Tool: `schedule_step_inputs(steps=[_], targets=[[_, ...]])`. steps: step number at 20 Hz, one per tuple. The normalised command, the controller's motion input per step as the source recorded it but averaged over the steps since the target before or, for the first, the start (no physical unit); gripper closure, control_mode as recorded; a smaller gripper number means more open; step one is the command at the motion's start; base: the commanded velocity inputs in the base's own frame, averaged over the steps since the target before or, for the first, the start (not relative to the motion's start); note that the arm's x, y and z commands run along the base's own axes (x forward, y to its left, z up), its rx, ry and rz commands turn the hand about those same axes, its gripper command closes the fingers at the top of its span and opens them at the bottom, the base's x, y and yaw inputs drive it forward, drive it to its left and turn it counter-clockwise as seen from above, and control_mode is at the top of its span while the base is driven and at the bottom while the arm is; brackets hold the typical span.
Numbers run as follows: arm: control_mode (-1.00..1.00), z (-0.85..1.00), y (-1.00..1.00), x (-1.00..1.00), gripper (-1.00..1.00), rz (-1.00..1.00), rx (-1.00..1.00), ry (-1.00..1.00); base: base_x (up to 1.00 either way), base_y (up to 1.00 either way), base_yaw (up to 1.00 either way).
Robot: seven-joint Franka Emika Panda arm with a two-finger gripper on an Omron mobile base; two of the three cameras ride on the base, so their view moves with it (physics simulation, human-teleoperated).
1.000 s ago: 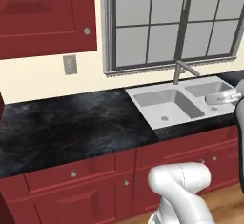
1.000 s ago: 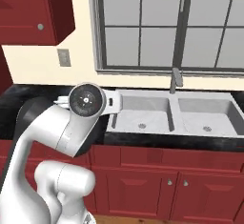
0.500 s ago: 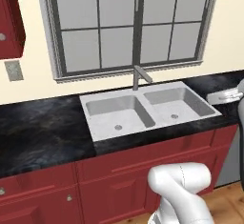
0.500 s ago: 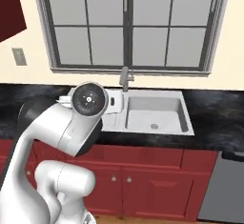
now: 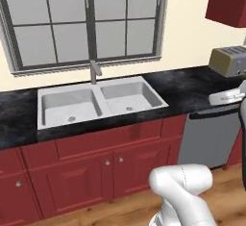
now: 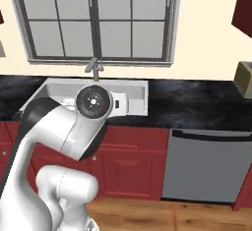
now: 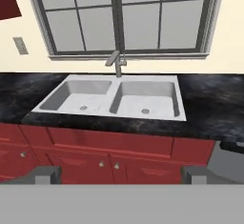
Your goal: Close all open cabinet doors.
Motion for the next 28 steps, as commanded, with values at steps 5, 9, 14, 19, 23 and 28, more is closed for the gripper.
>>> schedule_step_inputs(steps=[5, 9, 14, 19, 23, 28], targets=[[1.00, 0.00, 0.00, 0.00, -1.00, 0.00, 0.00, 0.00, -0.49, -0.84, -0.01], [1.00, 0.00, 0.00, 0.00, -1.00, 0.00, 0.00, 0.00, -0.23, -0.93, 0.00], [1.00, 0.00, 0.00, 0.00, -1.00, 0.00, 0.00, 0.00, 0.00, -0.99, 0.00], [1.00, 0.00, 0.00, 0.00, -1.00, 0.00, 0.00, 0.00, 0.00, -1.00, 0.00], [1.00, 0.00, 0.00, 0.00, -1.00, 0.00, 0.00, 0.00, 0.00, -1.00, 0.00], [1.00, 0.00, 0.00, 0.00, -1.00, 0.00, 0.00, 0.00, 0.00, -1.00, -0.06]])
